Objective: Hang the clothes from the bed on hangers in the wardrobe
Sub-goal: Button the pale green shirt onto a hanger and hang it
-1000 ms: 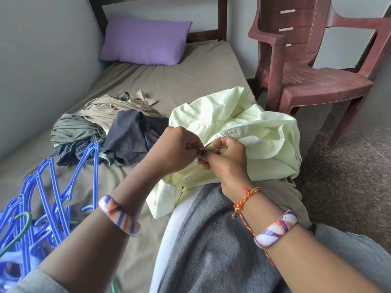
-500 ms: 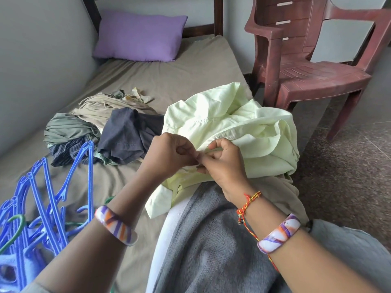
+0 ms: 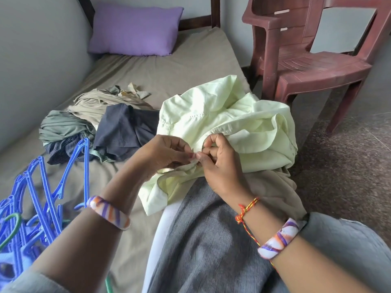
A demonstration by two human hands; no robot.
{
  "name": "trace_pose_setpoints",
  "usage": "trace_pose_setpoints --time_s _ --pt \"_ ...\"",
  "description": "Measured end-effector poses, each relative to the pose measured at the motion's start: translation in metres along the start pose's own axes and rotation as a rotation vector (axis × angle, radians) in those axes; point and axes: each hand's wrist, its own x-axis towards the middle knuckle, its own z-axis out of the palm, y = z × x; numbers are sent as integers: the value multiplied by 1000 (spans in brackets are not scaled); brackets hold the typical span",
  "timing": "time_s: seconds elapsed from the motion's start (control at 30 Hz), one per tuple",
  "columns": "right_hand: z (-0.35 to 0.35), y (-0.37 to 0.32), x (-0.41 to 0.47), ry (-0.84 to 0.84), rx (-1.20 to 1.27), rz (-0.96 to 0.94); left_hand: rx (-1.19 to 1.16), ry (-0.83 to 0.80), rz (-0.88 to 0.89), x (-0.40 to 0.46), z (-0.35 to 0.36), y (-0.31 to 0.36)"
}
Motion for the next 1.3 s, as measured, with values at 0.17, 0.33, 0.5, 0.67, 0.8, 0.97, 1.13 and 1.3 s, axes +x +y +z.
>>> trace_pose_setpoints --time_s 0.17,0.33,0.5,0.67,0.8,0.97,1.13,1.3 --pt "3 -8 0 -136 314 292 754 359 447 -3 10 1" --pt "-12 -6 0 -42 838 737 827 445 469 3 7 2" --pt "-28 -1 13 151 1005 682 895 280 412 8 8 8" --pt "-34 -7 22 141 987 679 813 276 570 27 14 30" --pt "-37 -15 28 165 932 639 920 152 502 48 31 53" --pt "-44 -21 35 235 830 558 1079 102 472 73 27 62" --pt "-43 -22 43 231 713 500 741 167 369 84 21 64" --pt "-38 -29 56 122 432 447 263 56 176 81 17 59"
